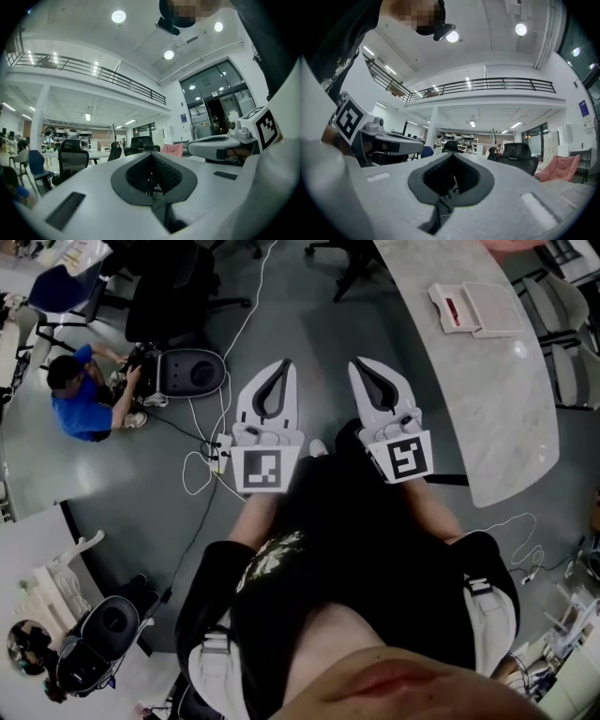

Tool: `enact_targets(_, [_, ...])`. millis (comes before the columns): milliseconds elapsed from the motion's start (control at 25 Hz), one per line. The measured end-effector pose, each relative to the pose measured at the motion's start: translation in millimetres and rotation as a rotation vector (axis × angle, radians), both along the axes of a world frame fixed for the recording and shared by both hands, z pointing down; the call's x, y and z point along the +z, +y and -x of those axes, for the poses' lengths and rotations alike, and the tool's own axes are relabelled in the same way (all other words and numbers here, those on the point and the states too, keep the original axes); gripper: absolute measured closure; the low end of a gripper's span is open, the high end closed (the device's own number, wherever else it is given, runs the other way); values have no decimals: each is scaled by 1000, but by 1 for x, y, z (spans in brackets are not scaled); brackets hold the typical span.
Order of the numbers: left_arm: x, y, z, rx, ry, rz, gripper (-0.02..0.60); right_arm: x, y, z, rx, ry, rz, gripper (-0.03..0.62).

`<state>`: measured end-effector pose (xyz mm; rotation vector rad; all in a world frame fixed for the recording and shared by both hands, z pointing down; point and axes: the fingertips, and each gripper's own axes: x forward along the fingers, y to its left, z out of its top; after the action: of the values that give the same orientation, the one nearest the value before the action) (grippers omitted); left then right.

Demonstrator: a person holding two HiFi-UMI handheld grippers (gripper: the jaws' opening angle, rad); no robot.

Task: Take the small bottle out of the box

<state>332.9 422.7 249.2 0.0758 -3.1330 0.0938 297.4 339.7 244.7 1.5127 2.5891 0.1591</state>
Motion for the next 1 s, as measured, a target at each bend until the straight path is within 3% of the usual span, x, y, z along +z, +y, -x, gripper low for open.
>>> enact_targets(240, [7,1,23,32,4,-9,569,6,-2,21,31,-10,-22,599])
enact_targets(520, [10,-15,77,110,13,2,569,14,-21,72,114,24,-26,599])
enact_targets(1000, [9,-30,205,246,39,7,569,11,-29,188,219,36,-8,599])
